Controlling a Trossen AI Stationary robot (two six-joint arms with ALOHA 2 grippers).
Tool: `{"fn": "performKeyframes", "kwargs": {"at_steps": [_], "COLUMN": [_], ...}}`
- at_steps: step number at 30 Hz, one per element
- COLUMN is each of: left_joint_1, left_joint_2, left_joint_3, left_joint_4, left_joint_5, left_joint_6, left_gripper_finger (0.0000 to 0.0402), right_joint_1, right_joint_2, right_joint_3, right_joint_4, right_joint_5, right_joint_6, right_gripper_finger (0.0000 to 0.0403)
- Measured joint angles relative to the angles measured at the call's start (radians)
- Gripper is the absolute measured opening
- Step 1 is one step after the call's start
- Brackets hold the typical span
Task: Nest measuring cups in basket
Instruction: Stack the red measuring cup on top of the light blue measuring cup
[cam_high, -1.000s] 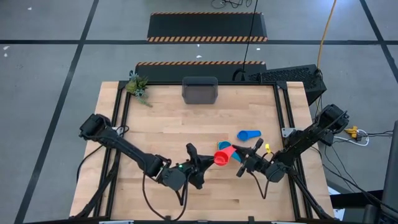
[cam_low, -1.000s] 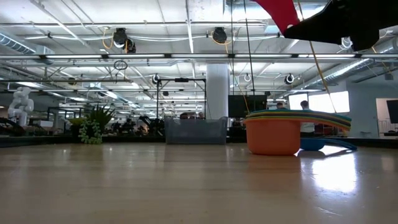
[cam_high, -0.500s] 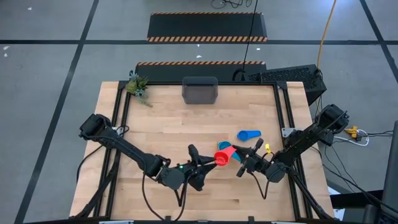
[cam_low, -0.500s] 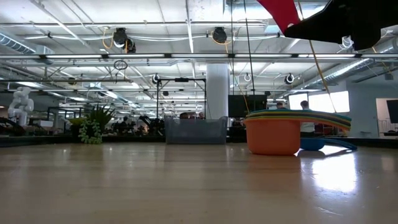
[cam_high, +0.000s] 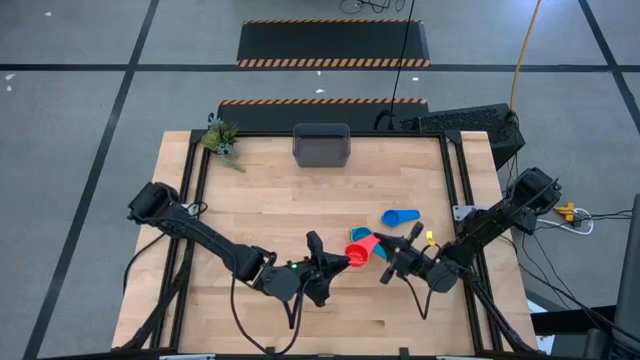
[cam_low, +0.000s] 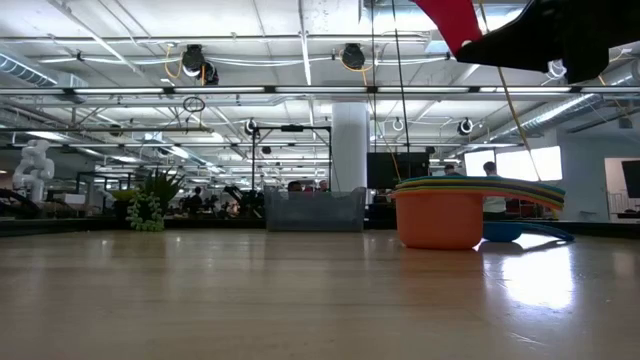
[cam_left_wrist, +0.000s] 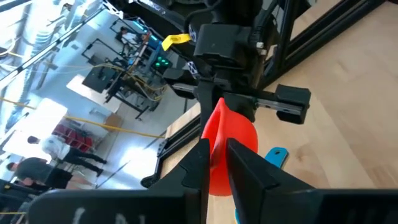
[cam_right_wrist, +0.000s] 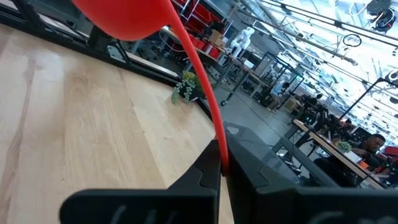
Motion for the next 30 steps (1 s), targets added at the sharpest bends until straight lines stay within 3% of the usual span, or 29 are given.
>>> {"fn": "performKeyframes", "kwargs": {"at_steps": [9,17,30], "left_joint_1": [0.001,-0.008,-0.056], "left_joint_2": [0.000,0.000,-0.007], "left_joint_3": [0.000,0.000,0.000], "left_joint_4": [-0.008,-0.012,0.059], "left_joint_5": [0.003,-0.001,-0.056], "left_joint_6": [0.012,0.035,0.107], "left_gripper_finger": [0.0010,0.0006,0.0004], "right_joint_1": [-0.004,0.001,0.117], "right_joint_2": [0.000,0.000,-0.158], "right_joint_3": [0.000,0.000,0.000], "right_joint_4": [-0.002,0.002,0.003], "right_joint_5": [-0.013,-0.012,0.011], "right_joint_6": [0.004,-0.044,-0.221], "right_gripper_finger": [0.0000,0.0007,0.0128]}}
